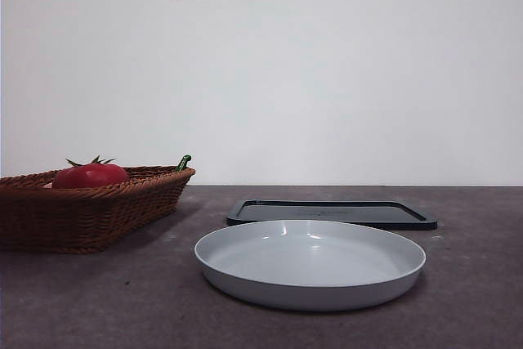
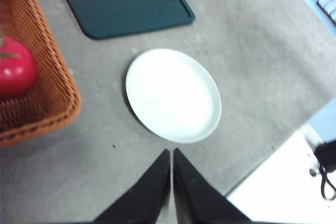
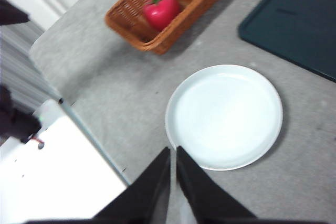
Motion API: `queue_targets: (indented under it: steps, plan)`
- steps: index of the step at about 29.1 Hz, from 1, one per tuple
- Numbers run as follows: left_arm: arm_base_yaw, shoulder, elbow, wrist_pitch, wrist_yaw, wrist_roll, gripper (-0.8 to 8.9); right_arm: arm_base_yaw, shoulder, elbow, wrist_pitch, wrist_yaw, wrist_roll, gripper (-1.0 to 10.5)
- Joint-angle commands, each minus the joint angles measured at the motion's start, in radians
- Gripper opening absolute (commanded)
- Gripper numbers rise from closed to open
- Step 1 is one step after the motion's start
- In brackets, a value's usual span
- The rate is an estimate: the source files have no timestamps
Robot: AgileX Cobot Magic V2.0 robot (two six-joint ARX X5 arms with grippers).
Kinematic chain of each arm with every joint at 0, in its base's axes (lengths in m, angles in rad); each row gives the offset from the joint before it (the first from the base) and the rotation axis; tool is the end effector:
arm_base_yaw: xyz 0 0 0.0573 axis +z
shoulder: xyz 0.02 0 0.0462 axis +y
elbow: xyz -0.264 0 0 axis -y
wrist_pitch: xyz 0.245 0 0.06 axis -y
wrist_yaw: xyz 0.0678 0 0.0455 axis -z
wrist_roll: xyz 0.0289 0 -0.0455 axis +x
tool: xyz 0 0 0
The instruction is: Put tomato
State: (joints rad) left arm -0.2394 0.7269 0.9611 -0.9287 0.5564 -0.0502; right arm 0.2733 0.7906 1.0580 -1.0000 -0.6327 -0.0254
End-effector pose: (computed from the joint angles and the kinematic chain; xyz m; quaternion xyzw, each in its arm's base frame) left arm 0.1111 -0.0428 0.3351 -0.0755 0.3451 -0.3558 0.8652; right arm 0.1133 0.0495 0.3528 0.0533 0.3472 0.4131 0.8402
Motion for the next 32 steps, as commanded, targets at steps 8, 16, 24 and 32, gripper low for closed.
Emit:
queue_targets:
  steps: [8,16,24,32]
  plan:
    - [-0.007,0.007,0.024,0.001,0.005,0.016,0.11,0.042,0.007,0.016,-0.011,0.005,-0.02,0.1]
    - [-0.007,0.007,0.024,0.001,0.005,0.015,1.4,0.042,0.007,0.016,-0.011,0.005,-0.017,1.5]
    - [-0.007,0.007,0.024,0.005,0.003,0.013,4.74,0.042,0.007,0.016,-0.011,0.005,-0.013,3.9]
    - [-0.007,0.007,0.024,0.01,-0.056,0.013,5.64,0.042,0.007,0.016,-0.011,0.005,-0.008,3.9]
